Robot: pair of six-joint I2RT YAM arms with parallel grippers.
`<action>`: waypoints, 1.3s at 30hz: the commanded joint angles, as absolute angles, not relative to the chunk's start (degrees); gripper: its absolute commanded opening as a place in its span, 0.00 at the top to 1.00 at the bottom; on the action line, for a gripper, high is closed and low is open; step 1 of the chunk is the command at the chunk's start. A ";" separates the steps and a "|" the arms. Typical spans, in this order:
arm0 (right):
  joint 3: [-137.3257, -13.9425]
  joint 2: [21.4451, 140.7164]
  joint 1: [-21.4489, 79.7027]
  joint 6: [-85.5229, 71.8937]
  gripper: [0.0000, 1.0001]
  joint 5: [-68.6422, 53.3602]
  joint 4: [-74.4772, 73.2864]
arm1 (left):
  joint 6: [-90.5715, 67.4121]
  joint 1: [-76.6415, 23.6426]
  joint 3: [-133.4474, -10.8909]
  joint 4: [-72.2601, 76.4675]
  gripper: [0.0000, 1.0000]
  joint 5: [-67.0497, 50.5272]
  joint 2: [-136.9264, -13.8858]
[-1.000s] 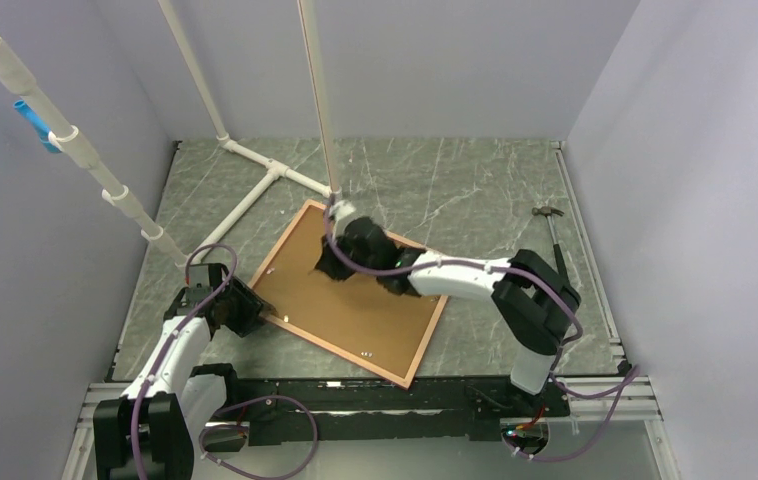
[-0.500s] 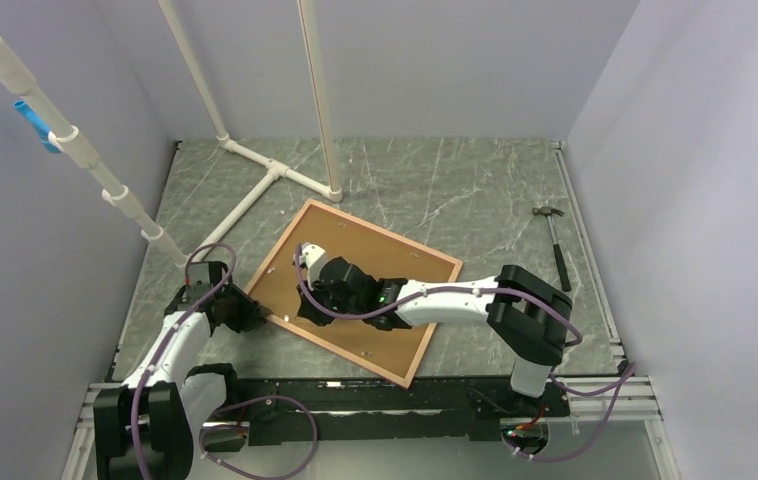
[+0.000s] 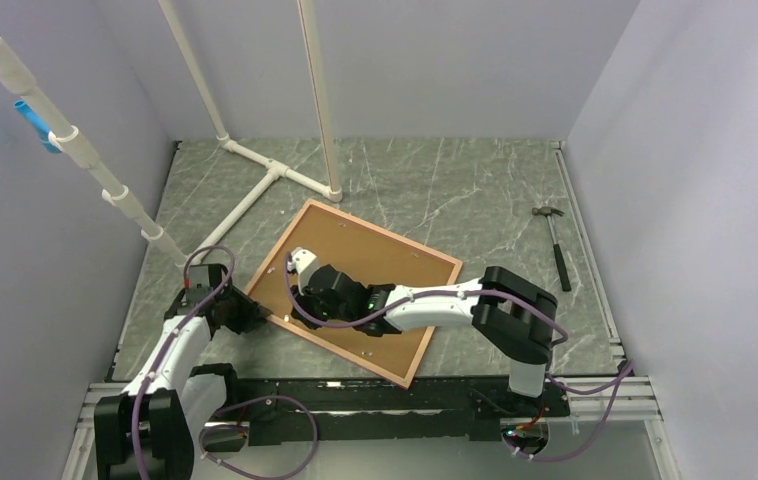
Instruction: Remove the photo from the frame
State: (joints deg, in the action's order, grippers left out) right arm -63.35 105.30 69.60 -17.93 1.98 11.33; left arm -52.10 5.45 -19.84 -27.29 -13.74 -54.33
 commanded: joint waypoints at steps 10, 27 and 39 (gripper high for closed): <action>-67.71 110.43 71.82 -19.07 1.00 12.50 19.42 | -49.66 5.31 -15.71 -30.57 1.00 -10.90 -53.78; -78.10 114.59 71.77 -17.48 1.00 13.39 14.75 | -49.66 5.28 -15.77 -31.62 1.00 -10.97 -52.63; -79.38 117.58 71.81 -17.17 1.00 12.14 12.35 | -49.74 5.34 -15.89 -31.64 1.00 -10.78 -52.82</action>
